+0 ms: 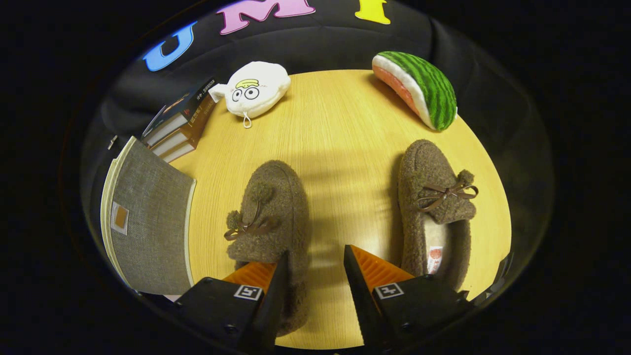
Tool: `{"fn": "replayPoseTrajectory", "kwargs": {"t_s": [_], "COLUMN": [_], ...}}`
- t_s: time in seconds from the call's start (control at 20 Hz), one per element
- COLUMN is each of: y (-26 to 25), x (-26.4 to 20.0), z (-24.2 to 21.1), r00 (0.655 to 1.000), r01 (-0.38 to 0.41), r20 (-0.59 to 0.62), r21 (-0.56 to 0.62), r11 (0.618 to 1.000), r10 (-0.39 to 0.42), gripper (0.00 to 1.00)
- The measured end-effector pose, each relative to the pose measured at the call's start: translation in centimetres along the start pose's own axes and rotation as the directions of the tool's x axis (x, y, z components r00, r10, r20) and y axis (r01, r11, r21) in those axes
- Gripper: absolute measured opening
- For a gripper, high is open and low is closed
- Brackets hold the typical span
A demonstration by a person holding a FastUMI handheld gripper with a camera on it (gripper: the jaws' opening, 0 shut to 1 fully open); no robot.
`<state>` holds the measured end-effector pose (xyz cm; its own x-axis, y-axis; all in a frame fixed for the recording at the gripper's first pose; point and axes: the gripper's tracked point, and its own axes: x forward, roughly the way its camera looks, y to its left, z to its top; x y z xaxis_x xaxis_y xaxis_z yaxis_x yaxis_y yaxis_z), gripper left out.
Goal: Open the storage box then place both shoes into the box .Put the left shoe in first, then the right shoe, with the right side of both shoes facing outward in a uniform manner.
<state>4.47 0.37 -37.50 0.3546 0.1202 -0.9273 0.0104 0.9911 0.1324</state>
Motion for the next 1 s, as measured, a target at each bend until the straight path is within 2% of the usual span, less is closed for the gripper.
{"fn": "replayPoseTrajectory", "kwargs": {"t_s": [0.05, 0.2, 0.4, 0.5, 0.7, 1.0], "y": [0.5, 1.4, 1.5, 1.5, 2.4, 4.8], "x": [0.3, 0.9, 0.9, 0.7, -1.0, -7.1], "z": [-0.1, -0.3, -0.3, -0.3, 0.1, 2.4], "r00": [1.000, 0.998, 0.997, 0.996, 0.993, 0.981], "r01": [-0.019, -0.044, -0.064, -0.079, -0.114, -0.188], "r20": [-0.012, -0.037, -0.043, -0.038, -0.011, 0.078], "r21": [0.007, 0.028, 0.041, 0.031, 0.047, 0.125], "r11": [1.000, 0.999, 0.997, 0.996, 0.992, 0.974], "r10": [0.019, 0.045, 0.066, 0.080, 0.115, 0.179], "gripper": [0.63, 0.27, 0.09, 0.05, 0.05, 0.05]}}
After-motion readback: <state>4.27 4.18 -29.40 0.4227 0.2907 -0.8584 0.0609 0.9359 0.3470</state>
